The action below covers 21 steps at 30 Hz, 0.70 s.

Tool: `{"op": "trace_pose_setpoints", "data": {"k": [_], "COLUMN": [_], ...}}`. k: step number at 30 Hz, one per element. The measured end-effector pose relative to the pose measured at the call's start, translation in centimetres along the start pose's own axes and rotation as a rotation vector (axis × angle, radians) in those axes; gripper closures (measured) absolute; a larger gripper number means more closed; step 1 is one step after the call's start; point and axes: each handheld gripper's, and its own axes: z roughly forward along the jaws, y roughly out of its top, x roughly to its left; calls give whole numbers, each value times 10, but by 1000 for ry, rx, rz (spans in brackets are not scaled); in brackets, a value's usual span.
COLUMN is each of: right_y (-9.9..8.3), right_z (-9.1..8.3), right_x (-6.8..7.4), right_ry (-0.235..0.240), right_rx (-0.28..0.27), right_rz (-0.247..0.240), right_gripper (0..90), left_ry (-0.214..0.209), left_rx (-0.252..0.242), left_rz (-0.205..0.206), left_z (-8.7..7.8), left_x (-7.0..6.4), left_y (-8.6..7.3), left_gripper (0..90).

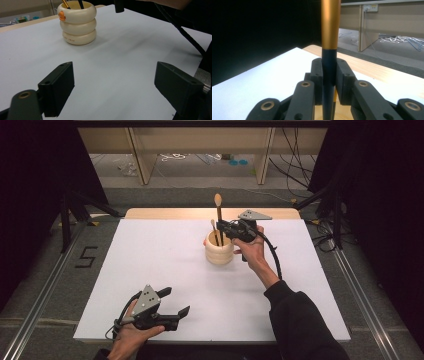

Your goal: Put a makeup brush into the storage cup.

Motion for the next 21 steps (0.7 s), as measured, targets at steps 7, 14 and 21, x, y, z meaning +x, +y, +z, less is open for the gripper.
{"op": "trace_pose_setpoints", "data": {"k": [7,14,21], "right_y": [-5,-8,-13], "right_z": [2,3,3], "right_x": [0,-1,-2], "right_ry": [-2,3,-24], "right_rx": [22,18,44], "right_rz": [17,36,34], "right_gripper": [781,781,775], "left_ry": [-9,-7,-4], "left_rx": [-12,-16,-15], "left_rz": [2,-2,-1], "left_z": [0,-1,-1], "left_x": [-1,0,0], "left_y": [0,0,0], "left_gripper": [161,161,161]}}
